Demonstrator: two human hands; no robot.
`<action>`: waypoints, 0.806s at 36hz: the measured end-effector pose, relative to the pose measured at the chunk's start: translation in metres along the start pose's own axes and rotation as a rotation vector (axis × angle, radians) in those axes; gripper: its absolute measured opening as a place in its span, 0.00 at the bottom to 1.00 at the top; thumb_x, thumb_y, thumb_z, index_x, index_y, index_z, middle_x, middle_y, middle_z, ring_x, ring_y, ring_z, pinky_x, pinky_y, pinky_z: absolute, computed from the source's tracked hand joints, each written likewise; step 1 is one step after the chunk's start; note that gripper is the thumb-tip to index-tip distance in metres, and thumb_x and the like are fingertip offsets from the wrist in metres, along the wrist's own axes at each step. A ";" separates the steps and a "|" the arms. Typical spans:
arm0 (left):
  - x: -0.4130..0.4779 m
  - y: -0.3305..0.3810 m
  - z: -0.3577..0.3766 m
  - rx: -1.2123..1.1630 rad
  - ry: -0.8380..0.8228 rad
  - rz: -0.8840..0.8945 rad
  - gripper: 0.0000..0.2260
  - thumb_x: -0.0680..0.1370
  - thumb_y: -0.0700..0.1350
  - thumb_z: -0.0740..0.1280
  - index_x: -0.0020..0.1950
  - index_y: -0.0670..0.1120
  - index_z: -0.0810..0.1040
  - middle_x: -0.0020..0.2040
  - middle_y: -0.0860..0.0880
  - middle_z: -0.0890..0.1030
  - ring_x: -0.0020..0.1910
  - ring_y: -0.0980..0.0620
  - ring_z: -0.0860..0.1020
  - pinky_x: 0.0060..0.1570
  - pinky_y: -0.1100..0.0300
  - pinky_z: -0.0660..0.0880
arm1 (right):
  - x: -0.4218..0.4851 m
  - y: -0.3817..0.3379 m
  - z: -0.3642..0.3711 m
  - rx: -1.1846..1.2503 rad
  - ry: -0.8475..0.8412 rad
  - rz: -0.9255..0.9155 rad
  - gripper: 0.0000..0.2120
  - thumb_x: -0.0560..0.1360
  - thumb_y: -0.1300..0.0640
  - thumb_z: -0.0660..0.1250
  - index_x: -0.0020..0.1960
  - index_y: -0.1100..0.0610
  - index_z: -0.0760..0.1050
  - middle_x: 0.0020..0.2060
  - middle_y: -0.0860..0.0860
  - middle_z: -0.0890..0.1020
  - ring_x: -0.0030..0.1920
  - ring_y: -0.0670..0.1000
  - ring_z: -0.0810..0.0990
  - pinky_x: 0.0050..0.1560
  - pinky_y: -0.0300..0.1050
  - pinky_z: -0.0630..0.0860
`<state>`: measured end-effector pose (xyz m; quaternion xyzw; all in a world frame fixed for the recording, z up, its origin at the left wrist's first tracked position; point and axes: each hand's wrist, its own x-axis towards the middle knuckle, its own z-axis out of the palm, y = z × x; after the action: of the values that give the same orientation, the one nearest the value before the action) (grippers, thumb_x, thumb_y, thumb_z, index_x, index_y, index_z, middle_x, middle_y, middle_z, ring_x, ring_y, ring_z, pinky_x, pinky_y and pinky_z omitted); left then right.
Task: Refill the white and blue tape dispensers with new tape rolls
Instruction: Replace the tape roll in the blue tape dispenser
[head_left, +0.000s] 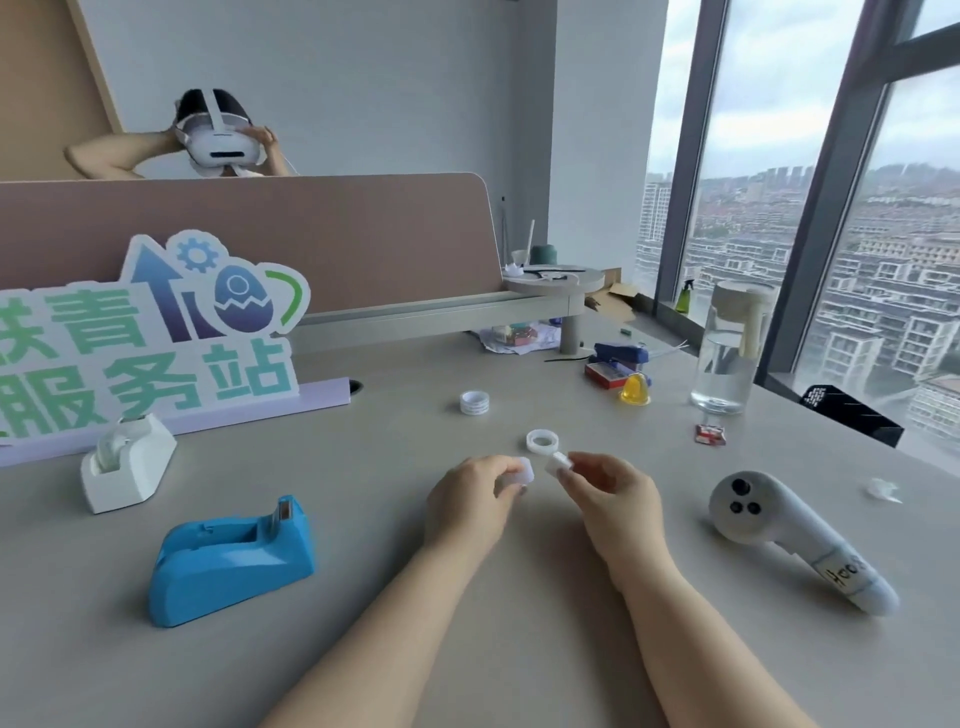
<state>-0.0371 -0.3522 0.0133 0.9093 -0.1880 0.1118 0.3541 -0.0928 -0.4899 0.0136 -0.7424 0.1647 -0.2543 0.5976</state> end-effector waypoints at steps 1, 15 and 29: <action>0.003 0.000 0.001 -0.011 -0.017 0.010 0.08 0.76 0.52 0.66 0.54 0.59 0.78 0.52 0.56 0.81 0.52 0.54 0.77 0.45 0.63 0.69 | 0.002 0.000 0.000 0.009 0.002 -0.001 0.07 0.70 0.53 0.74 0.47 0.51 0.82 0.41 0.44 0.84 0.43 0.40 0.80 0.41 0.33 0.72; -0.027 -0.023 -0.019 -0.442 0.034 0.027 0.16 0.74 0.41 0.70 0.57 0.58 0.75 0.57 0.55 0.78 0.57 0.59 0.76 0.60 0.60 0.72 | -0.013 -0.012 0.004 0.082 -0.230 -0.023 0.06 0.70 0.55 0.73 0.47 0.50 0.83 0.41 0.45 0.86 0.44 0.44 0.82 0.57 0.47 0.77; -0.043 -0.030 -0.033 -0.204 0.109 0.230 0.16 0.69 0.43 0.74 0.56 0.55 0.80 0.53 0.58 0.79 0.54 0.62 0.76 0.54 0.70 0.70 | -0.026 -0.019 0.004 0.086 -0.526 -0.037 0.06 0.74 0.59 0.69 0.47 0.53 0.84 0.42 0.57 0.85 0.41 0.47 0.81 0.58 0.52 0.77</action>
<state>-0.0655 -0.2979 0.0050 0.8338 -0.2818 0.1811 0.4389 -0.1130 -0.4681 0.0271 -0.7596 -0.0209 -0.0701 0.6463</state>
